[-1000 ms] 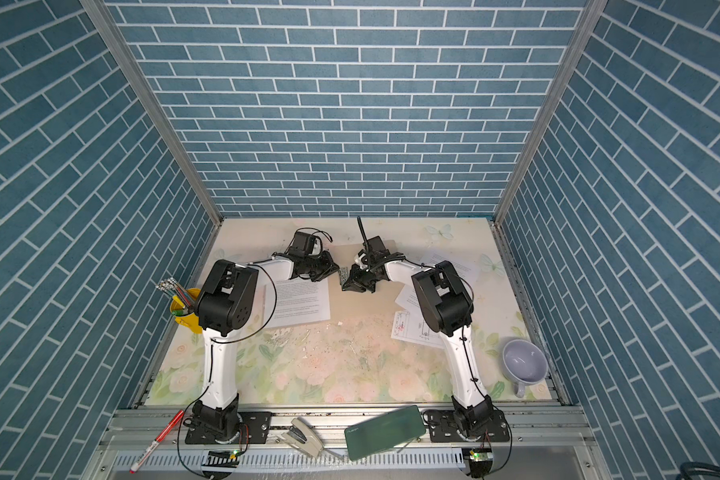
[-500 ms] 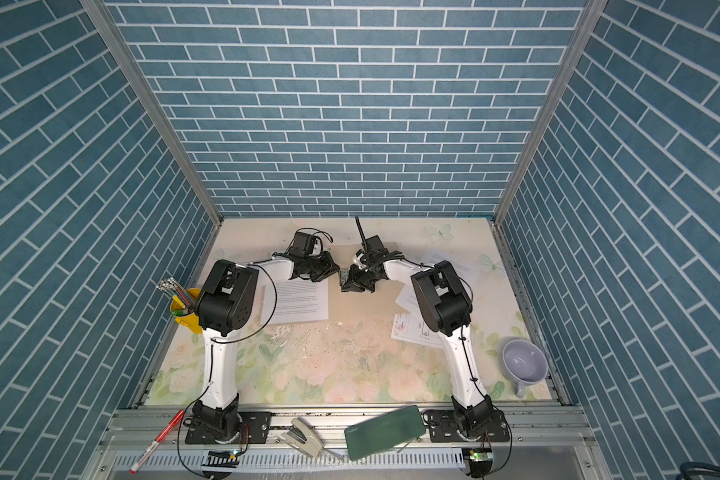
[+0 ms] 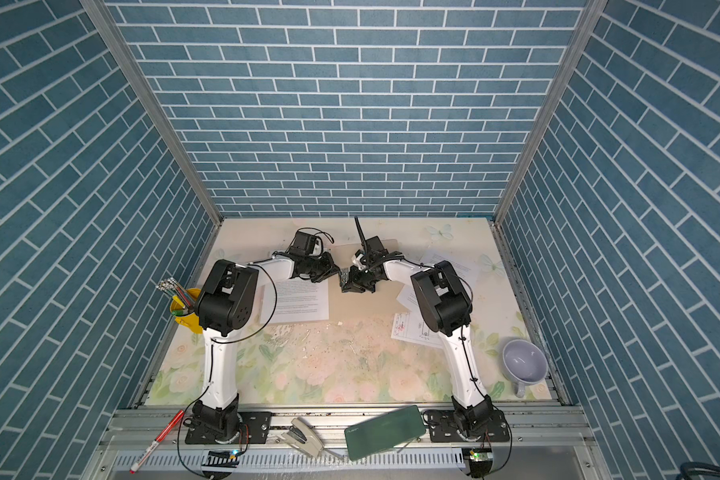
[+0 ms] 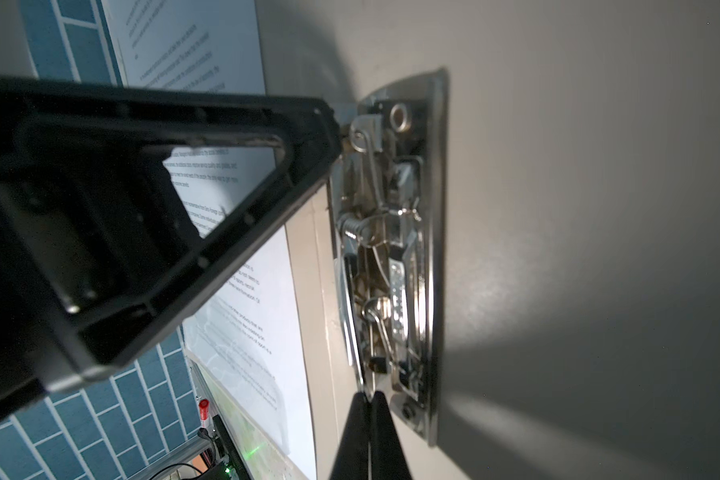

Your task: Put the files into the folder

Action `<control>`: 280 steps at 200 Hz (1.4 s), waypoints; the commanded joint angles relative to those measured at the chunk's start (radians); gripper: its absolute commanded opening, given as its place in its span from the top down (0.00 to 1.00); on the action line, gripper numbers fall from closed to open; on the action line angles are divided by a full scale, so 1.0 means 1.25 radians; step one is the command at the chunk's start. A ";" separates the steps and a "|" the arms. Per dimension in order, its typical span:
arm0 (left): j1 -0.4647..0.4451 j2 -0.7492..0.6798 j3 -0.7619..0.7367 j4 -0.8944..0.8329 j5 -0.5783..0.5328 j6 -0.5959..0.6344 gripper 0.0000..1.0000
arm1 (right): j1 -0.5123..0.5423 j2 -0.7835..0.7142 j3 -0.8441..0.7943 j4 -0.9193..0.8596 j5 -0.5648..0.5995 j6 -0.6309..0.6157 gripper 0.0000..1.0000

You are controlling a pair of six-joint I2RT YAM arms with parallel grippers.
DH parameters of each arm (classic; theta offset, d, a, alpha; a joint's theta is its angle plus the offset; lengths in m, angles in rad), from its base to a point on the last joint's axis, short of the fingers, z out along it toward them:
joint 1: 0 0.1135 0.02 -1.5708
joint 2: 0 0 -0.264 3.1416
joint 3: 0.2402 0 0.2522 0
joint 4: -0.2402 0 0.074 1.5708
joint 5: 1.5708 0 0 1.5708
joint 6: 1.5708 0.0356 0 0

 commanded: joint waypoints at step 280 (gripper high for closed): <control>-0.039 0.097 0.155 -0.201 -0.042 0.133 0.93 | 0.023 0.059 0.036 -0.194 0.111 -0.025 1.00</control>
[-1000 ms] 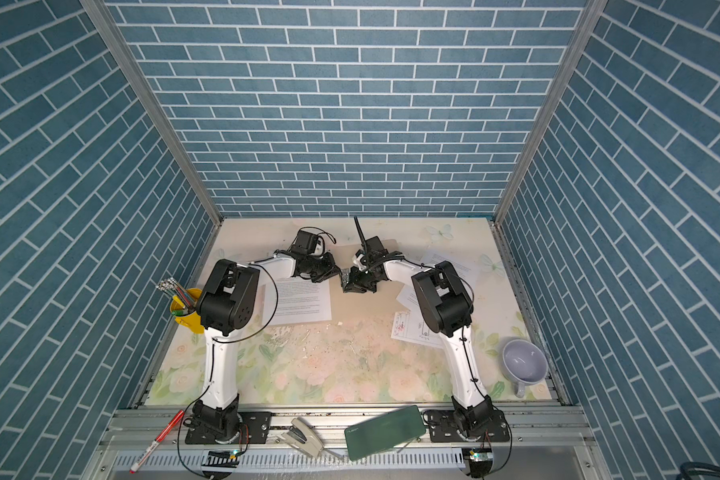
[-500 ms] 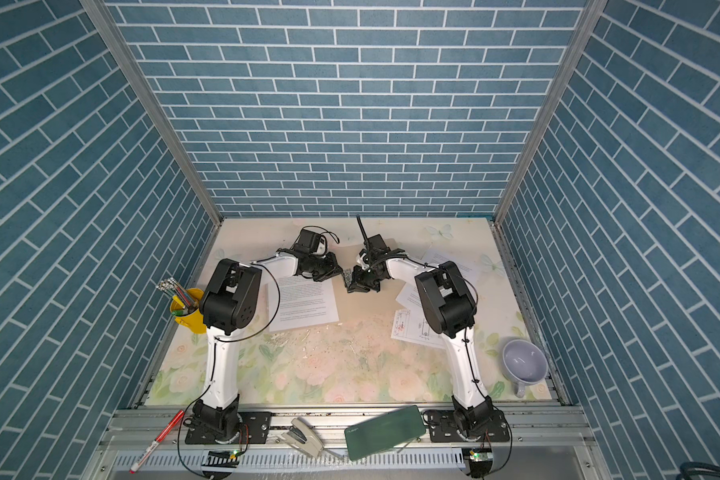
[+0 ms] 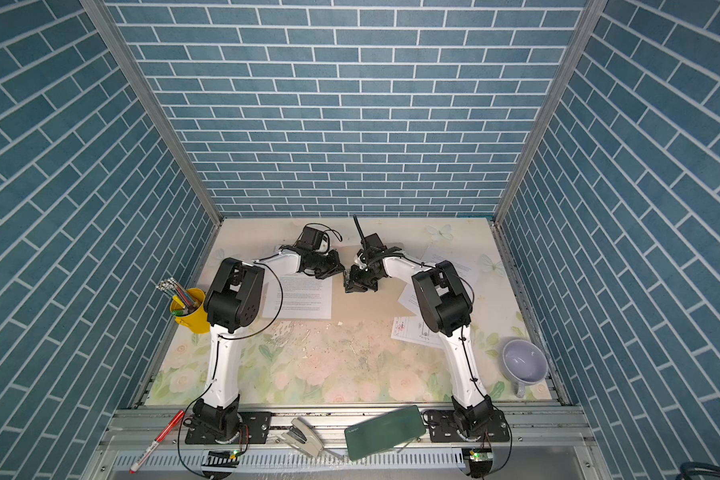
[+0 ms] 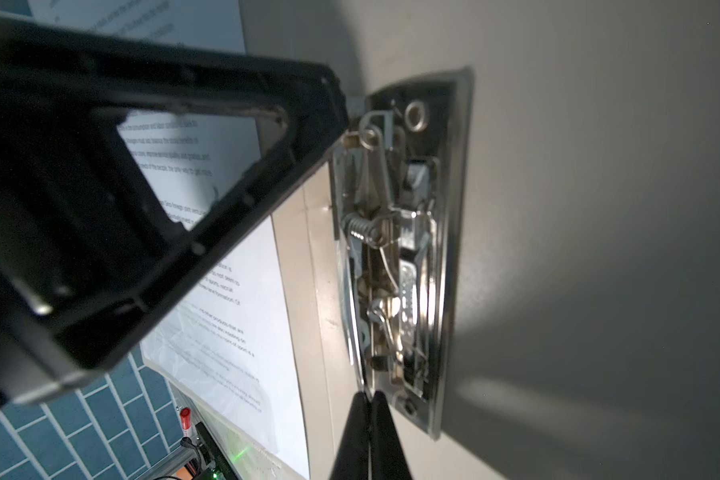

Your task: Put the files into the folder

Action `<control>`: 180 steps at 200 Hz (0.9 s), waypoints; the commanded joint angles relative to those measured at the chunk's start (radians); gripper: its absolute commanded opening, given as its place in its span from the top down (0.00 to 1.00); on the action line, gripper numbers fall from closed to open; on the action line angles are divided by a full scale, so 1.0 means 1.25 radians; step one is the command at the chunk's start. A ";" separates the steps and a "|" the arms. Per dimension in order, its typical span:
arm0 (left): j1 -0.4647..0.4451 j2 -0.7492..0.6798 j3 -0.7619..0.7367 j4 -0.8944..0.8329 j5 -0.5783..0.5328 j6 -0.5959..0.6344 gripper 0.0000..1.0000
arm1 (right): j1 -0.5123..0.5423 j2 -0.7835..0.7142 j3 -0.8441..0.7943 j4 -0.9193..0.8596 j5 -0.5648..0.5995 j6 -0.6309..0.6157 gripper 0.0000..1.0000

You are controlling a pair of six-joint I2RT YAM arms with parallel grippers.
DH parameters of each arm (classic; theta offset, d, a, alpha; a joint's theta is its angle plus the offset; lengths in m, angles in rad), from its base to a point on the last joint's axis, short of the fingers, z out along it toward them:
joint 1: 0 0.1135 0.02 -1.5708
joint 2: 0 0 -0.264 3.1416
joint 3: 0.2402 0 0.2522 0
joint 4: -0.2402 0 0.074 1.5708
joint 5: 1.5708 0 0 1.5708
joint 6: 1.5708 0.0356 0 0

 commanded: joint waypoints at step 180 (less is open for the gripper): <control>-0.067 0.055 0.075 -0.206 -0.152 0.160 1.00 | -0.031 0.075 -0.019 -0.218 0.146 -0.080 1.00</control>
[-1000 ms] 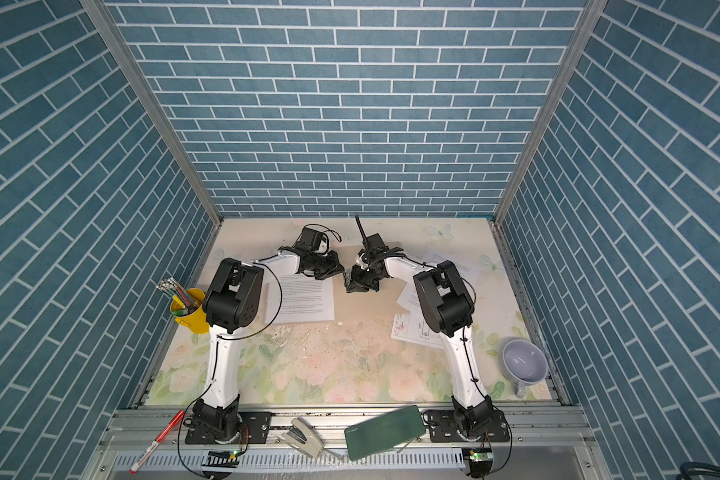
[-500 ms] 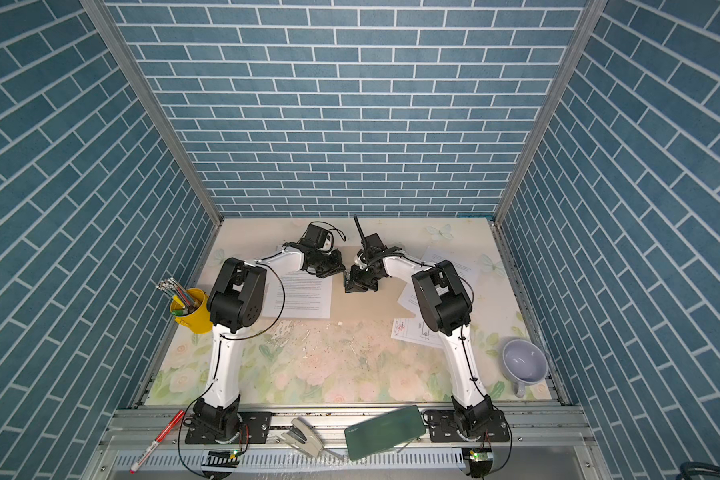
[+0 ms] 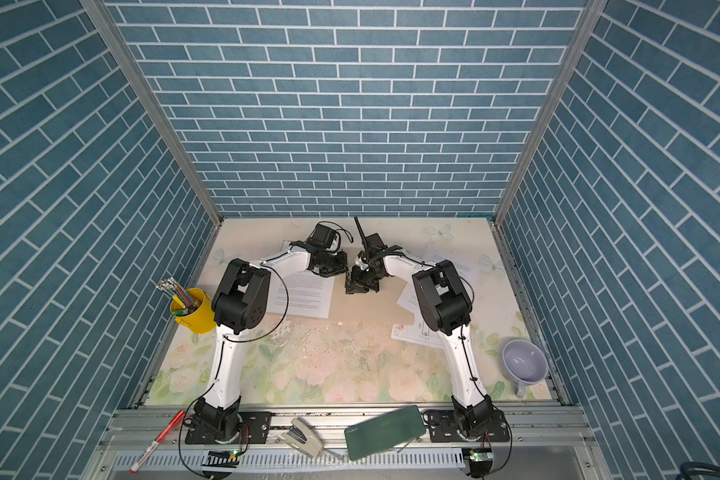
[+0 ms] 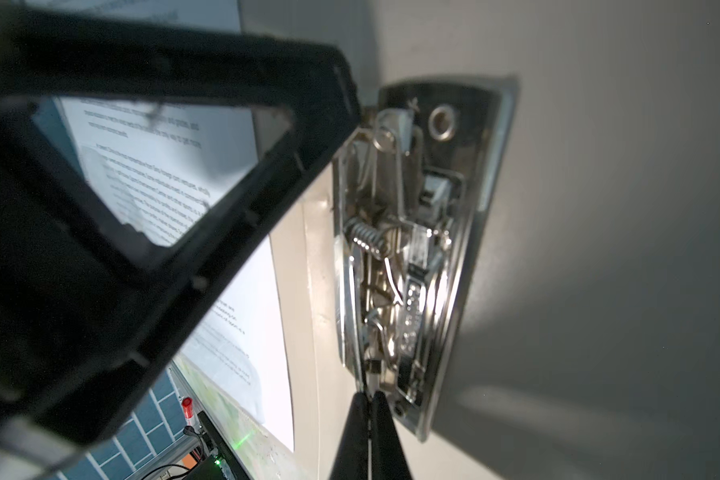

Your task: Put the files into the folder

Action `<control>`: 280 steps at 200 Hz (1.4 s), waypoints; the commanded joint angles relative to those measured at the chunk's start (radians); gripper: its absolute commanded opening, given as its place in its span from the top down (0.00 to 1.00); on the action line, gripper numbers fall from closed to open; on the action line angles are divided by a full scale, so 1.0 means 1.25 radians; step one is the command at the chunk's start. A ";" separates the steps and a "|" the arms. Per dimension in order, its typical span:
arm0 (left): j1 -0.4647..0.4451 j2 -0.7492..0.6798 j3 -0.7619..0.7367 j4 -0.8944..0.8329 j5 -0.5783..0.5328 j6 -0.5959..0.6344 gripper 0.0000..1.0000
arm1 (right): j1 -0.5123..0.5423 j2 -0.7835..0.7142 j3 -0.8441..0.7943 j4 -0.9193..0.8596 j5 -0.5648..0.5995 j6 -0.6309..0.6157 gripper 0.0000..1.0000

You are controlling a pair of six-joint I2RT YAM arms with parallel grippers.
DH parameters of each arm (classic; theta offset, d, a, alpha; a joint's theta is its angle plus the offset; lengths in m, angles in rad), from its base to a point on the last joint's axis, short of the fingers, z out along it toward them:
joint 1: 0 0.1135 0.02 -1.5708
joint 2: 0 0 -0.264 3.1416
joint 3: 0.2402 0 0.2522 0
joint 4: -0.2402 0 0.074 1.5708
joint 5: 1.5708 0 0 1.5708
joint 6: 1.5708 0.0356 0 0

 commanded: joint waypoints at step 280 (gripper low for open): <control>0.044 -0.019 -0.061 -0.008 0.056 -0.099 0.88 | -0.123 -0.190 -0.220 0.087 0.121 0.067 0.69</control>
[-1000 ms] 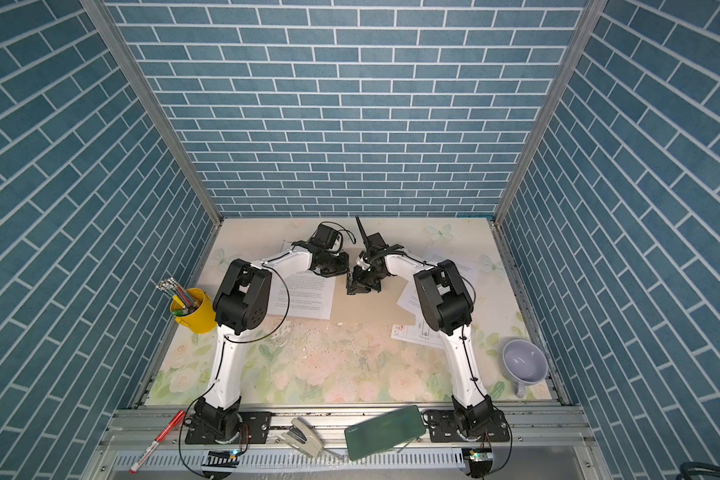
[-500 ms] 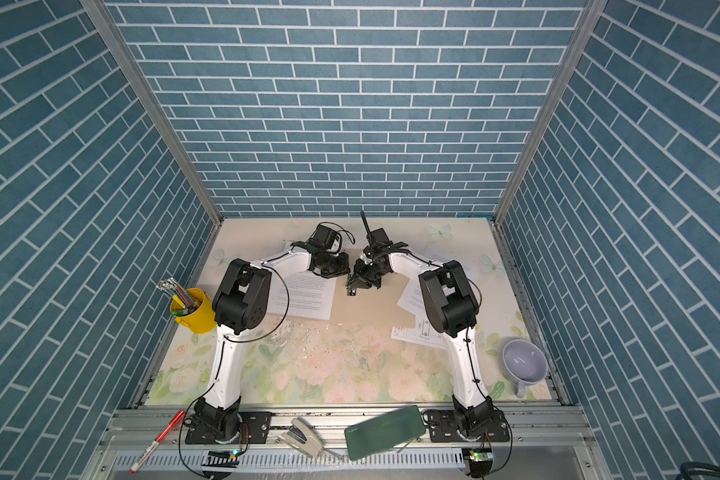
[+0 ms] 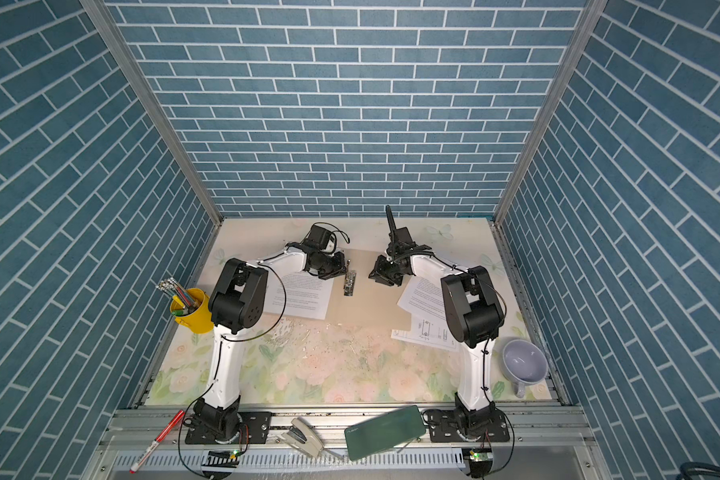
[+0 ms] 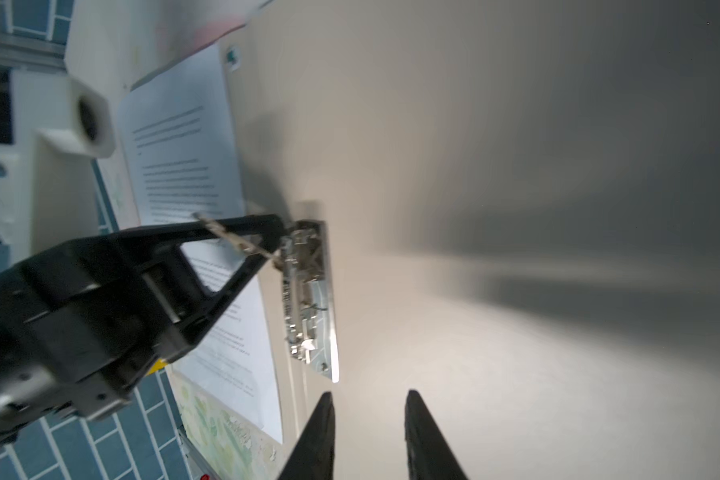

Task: Put the files into the folder
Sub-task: 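Open the right gripper and withdraw it from the clip while the left gripper lifts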

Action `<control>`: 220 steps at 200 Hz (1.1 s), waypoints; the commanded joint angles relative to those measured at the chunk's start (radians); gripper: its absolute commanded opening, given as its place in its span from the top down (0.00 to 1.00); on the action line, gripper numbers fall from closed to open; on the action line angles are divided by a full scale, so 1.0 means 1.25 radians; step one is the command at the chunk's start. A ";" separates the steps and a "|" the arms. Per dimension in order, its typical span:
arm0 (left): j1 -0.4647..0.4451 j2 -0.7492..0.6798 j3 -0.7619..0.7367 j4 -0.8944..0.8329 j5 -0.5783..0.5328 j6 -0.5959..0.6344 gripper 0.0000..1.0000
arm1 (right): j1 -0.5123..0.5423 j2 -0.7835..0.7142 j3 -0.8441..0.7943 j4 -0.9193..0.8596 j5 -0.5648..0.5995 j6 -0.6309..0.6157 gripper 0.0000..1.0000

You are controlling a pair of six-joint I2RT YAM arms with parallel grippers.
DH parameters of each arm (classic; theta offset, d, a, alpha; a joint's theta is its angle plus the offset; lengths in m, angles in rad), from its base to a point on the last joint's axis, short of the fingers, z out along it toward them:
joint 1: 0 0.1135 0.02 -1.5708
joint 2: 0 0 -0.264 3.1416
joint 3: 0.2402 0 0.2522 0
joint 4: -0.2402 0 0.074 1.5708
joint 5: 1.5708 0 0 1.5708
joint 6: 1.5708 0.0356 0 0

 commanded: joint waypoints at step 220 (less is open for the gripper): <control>0.052 -0.118 0.004 -0.116 0.014 0.045 0.28 | -0.031 0.081 0.070 0.018 -0.018 0.037 0.63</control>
